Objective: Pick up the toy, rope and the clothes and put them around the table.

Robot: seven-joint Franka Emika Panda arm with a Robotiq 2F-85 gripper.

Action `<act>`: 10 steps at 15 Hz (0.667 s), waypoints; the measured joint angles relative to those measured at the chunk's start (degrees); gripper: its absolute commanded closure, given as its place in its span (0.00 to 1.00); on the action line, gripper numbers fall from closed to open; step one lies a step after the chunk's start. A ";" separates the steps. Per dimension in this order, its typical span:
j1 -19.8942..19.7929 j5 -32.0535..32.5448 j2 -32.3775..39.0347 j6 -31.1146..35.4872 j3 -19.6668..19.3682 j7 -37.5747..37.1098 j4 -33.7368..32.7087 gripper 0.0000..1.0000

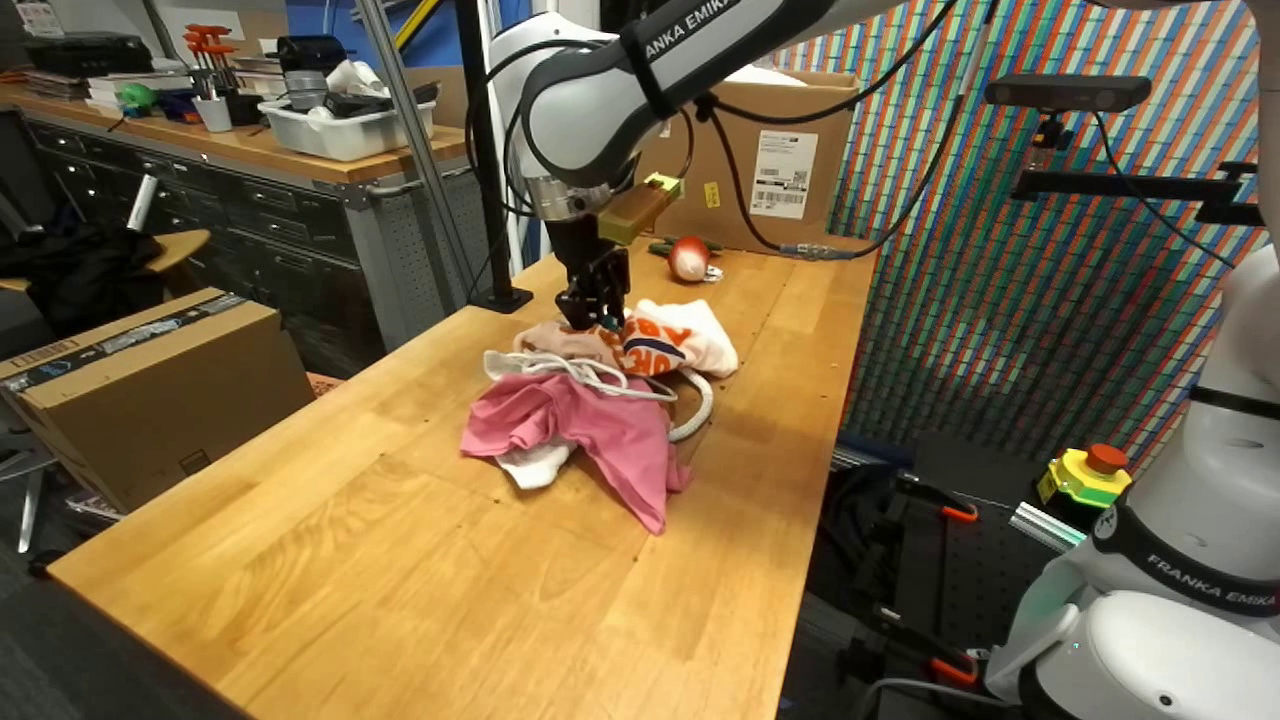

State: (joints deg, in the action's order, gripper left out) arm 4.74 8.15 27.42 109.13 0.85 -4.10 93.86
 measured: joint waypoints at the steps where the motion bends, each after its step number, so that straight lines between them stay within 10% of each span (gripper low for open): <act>1: 0.00 -0.03 0.00 -0.68 0.00 0.14 -0.25 0.91; 10: -0.28 -0.07 -0.89 -3.72 -0.02 0.48 -3.14 0.91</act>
State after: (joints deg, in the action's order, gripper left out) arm 4.47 8.08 26.53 105.41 0.83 -3.62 90.72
